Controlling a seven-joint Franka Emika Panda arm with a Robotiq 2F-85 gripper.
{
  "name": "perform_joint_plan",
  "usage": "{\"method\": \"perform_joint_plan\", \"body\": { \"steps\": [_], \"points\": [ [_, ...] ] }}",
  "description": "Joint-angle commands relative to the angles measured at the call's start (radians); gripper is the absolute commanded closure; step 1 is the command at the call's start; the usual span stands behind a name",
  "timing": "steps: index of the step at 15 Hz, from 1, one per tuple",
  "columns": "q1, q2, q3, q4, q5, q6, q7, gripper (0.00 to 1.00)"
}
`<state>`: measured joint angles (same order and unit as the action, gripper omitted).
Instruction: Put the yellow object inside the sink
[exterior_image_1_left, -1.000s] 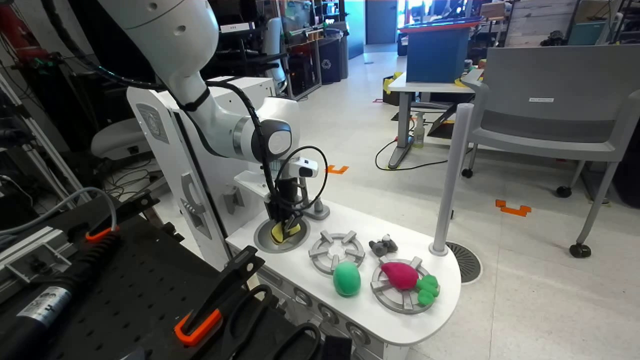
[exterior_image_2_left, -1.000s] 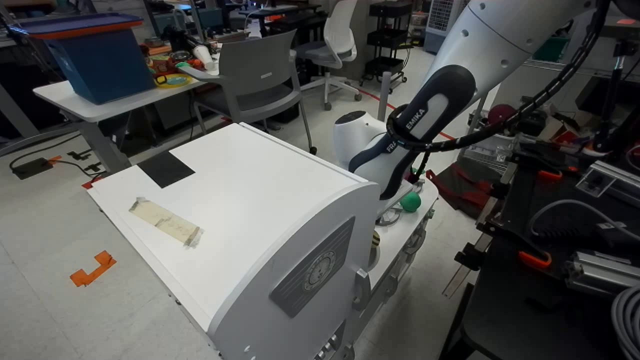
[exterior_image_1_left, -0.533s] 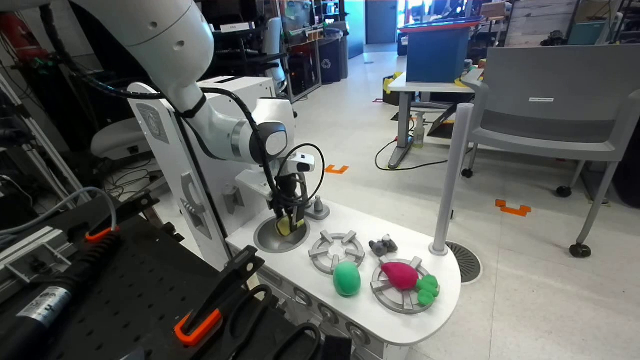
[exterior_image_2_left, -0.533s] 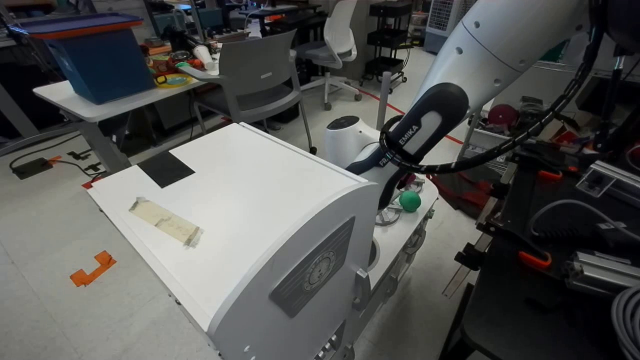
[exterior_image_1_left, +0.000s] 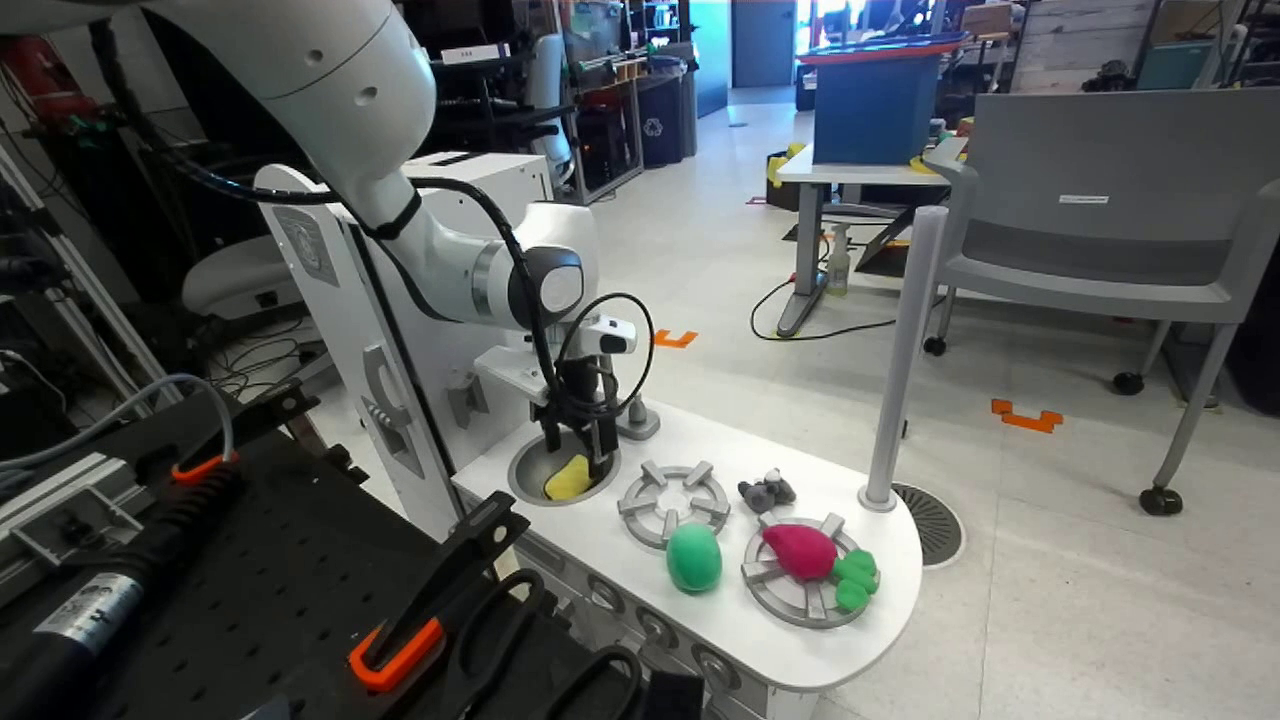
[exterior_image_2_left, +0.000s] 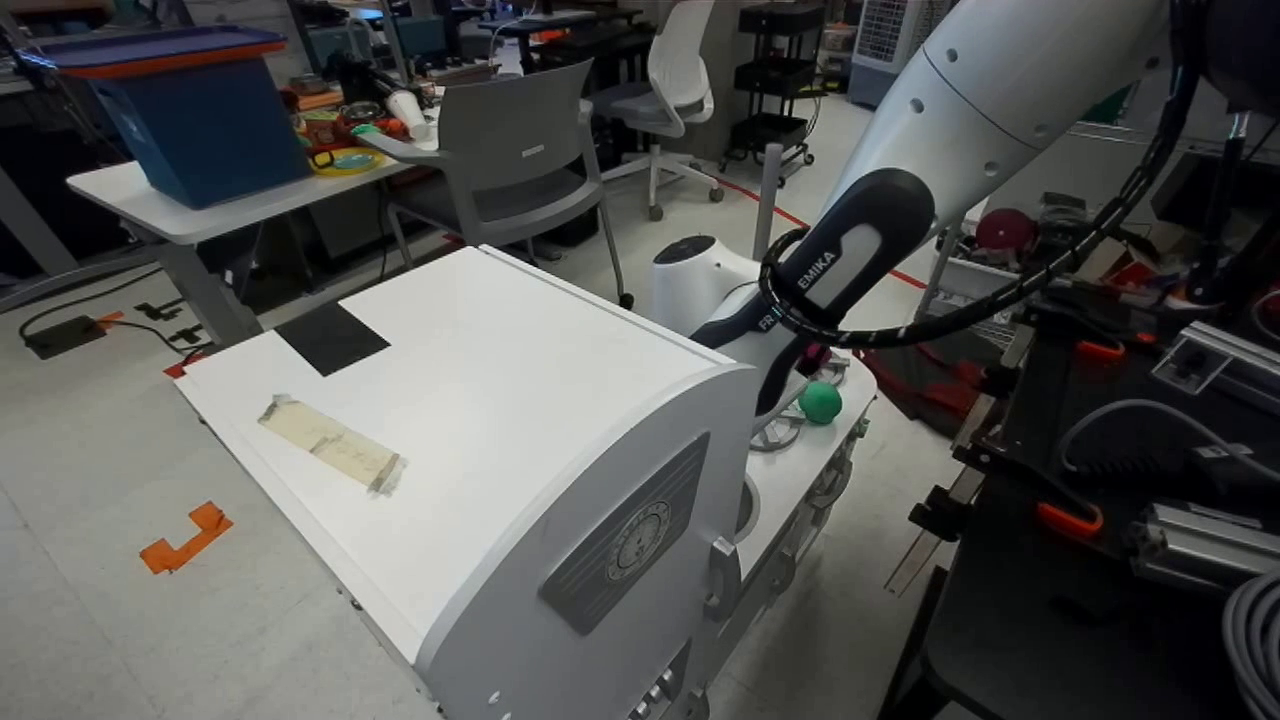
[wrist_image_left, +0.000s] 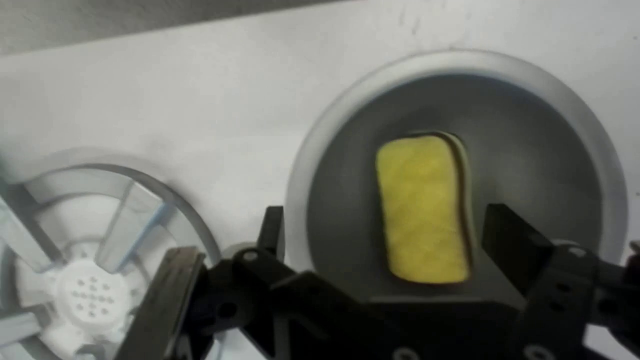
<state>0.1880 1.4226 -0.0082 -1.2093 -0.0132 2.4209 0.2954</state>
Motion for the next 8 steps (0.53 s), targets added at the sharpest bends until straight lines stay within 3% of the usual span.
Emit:
{"method": "perform_joint_plan", "body": {
  "steps": [1,5,6,8],
  "points": [
    [-0.047,-0.106,-0.041,-0.077,0.012,-0.202,0.029,0.00],
    [-0.157,-0.234,-0.035,-0.108,0.048,-0.367,-0.014,0.00],
    [-0.113,-0.129,-0.055,-0.027,0.017,-0.321,0.009,0.00],
    [-0.143,-0.160,-0.056,-0.033,0.020,-0.333,-0.004,0.00]
  ]
}}
